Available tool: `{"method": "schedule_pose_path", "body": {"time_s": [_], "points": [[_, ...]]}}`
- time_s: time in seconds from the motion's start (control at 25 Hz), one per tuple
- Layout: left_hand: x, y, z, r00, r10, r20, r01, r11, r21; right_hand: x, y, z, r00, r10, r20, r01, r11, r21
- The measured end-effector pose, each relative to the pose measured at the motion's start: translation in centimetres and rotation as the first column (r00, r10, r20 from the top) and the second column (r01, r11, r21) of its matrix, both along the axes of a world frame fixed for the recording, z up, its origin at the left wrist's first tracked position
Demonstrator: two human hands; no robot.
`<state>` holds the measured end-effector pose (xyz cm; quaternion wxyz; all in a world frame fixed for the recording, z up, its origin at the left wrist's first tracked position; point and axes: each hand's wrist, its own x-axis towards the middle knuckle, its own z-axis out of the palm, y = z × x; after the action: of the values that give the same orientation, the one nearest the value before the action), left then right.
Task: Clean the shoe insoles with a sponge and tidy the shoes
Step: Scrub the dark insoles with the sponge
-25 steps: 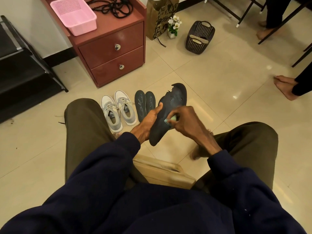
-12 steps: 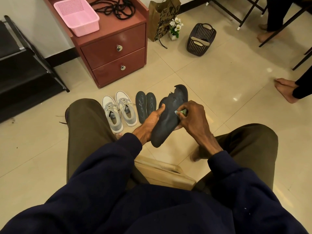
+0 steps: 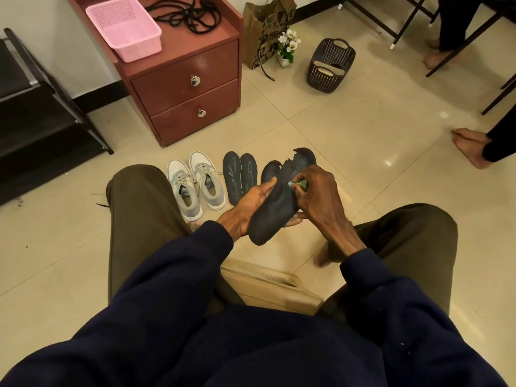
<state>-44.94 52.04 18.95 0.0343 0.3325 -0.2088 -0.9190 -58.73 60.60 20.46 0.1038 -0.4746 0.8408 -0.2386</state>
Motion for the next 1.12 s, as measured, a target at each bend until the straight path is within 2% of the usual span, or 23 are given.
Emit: {"method": "schedule_pose_path", "body": {"time_s": [0.12, 0.2, 0.28, 0.32, 0.4, 0.52, 0.6, 0.72, 0.8, 0.88, 1.0, 1.04, 1.12], "points": [[0.0, -0.1, 0.0, 0.999, -0.045, 0.022, 0.045, 0.999, 0.001, 0.8, 0.0, 0.7, 0.999, -0.028, -0.033, 0.028, 0.999, 0.021], [0.2, -0.4, -0.1, 0.999, -0.01, 0.032, 0.01, 1.0, -0.018, 1.7, 0.2, 1.2, 0.992, 0.074, 0.1, -0.07, 0.997, -0.039], [0.3, -0.8, -0.5, 0.999, 0.035, 0.031, -0.034, 0.998, -0.048, 3.0, 0.3, 1.6, 0.929, 0.233, 0.287, -0.231, 0.972, -0.04], [0.3, -0.9, -0.6, 0.998, 0.058, 0.026, -0.056, 0.997, -0.047, 3.4, 0.3, 1.7, 0.911, 0.272, 0.309, -0.278, 0.96, -0.026], [0.3, -1.0, -0.5, 0.997, 0.072, -0.001, -0.072, 0.997, -0.023, 3.2, -0.1, 1.2, 0.945, 0.242, 0.222, -0.242, 0.97, -0.029], [0.1, -0.6, -0.5, 0.999, 0.033, -0.011, -0.033, 0.999, -0.002, 1.4, -0.2, 0.5, 0.999, 0.035, 0.029, -0.034, 0.999, -0.041], [-0.1, -0.5, -0.7, 0.999, 0.04, -0.01, -0.04, 0.999, 0.007, 1.4, 0.0, 0.2, 0.998, 0.019, 0.058, -0.015, 0.997, -0.073], [0.1, -1.1, -1.0, 0.993, 0.115, 0.013, -0.115, 0.993, -0.018, 3.7, 0.1, 1.2, 0.941, 0.232, 0.247, -0.22, 0.972, -0.078], [0.3, -1.3, -1.2, 0.991, 0.134, 0.016, -0.134, 0.991, 0.001, 4.2, 0.0, 1.5, 0.887, 0.303, 0.349, -0.301, 0.952, -0.063], [0.3, -1.3, -1.2, 0.99, 0.141, -0.007, -0.141, 0.99, -0.012, 3.4, -0.2, 1.1, 0.923, 0.258, 0.285, -0.249, 0.966, -0.066], [0.0, -1.1, -0.9, 0.988, 0.151, -0.039, -0.15, 0.988, 0.021, 2.8, -0.2, 0.3, 0.991, 0.12, 0.052, -0.117, 0.991, -0.067], [0.1, -1.2, -0.8, 0.987, 0.159, -0.04, -0.157, 0.987, 0.035, 3.2, -0.1, 0.4, 0.987, 0.154, 0.05, -0.15, 0.985, -0.08], [0.3, -1.4, -1.0, 0.987, 0.161, -0.01, -0.16, 0.986, 0.05, 4.1, 0.0, 1.3, 0.932, 0.298, 0.207, -0.291, 0.954, -0.065]]}}
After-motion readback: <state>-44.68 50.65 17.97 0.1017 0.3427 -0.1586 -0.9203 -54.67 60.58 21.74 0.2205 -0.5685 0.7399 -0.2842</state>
